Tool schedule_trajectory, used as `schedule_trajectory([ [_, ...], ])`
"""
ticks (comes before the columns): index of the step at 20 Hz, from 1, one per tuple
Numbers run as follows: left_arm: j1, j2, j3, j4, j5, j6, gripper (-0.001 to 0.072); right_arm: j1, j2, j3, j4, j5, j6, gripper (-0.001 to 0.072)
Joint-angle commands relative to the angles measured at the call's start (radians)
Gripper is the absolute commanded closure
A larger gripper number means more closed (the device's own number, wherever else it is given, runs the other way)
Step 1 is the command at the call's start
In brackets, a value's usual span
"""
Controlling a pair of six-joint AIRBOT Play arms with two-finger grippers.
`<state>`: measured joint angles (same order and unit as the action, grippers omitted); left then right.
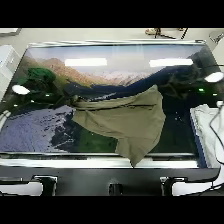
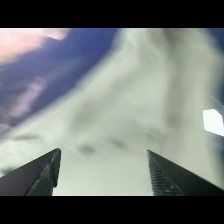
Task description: Fold the clothes and pants, and hang the long-sleeved shirts on hangers.
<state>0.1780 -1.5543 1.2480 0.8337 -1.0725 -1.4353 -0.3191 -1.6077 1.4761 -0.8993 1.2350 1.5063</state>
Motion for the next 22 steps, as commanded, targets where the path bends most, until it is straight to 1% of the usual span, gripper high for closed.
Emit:
schedule_trajectory([
  [1,0.148,0.004,0.032,0.145,-0.241,-0.054,0.0015,-0.131,0.073,-0.064,-0.260,0.278,0.053,0.0082],
  [2,0.161,0.002,-0.009,0.150,-0.245,-0.053,0.0119,-0.143,0.108,-0.143,-0.291,0.283,0.053,0.0082],
  [3,0.158,0.002,-0.058,0.140,-0.227,-0.036,0.0129,-0.145,0.142,-0.225,-0.297,0.268,0.050,0.0082],
  [5,0.127,0.000,-0.168,0.030,-0.161,0.058,0.0128,-0.143,0.206,-0.380,-0.268,0.218,0.041,0.0081],
  [7,0.084,-0.010,-0.232,-0.068,-0.098,0.125,0.0128,-0.143,0.247,-0.481,-0.238,0.203,0.023,0.0080],
  [10,0.014,-0.046,-0.242,-0.098,-0.033,0.132,0.0129,-0.143,0.269,-0.537,-0.238,0.214,0.023,0.0077],
  [12,-0.024,-0.050,-0.242,-0.126,0.015,0.164,0.0130,-0.143,0.269,-0.547,-0.237,0.216,0.023,0.0076],
  [13,-0.040,-0.050,-0.242,-0.131,0.035,0.165,0.0167,-0.143,0.269,-0.549,-0.237,0.214,0.024,0.0076],
  [14,-0.053,-0.050,-0.242,-0.132,0.056,0.164,0.0227,-0.143,0.269,-0.552,-0.237,0.212,0.024,0.0077],
  [17,-0.084,-0.056,-0.242,-0.136,0.098,0.143,0.0236,-0.143,0.269,-0.578,-0.235,0.201,0.024,0.0077],
  [18,-0.092,-0.063,-0.242,-0.136,0.098,0.141,0.0282,-0.143,0.269,-0.593,-0.236,0.194,0.024,0.0077],
  [19,-0.100,-0.069,-0.242,-0.135,0.097,0.134,0.0359,-0.143,0.269,-0.611,-0.235,0.187,0.024,0.0077],
  [20,-0.101,-0.072,-0.242,-0.136,0.094,0.134,0.0545,-0.143,0.269,-0.634,-0.235,0.177,0.027,0.0077],
  [21,-0.100,-0.071,-0.242,-0.136,0.090,0.134,0.0678,-0.143,0.269,-0.657,-0.229,0.168,0.027,0.0078],
  [22,-0.098,-0.066,-0.241,-0.135,0.086,0.135,0.0679,-0.143,0.269,-0.683,-0.212,0.156,0.025,0.0078],
])
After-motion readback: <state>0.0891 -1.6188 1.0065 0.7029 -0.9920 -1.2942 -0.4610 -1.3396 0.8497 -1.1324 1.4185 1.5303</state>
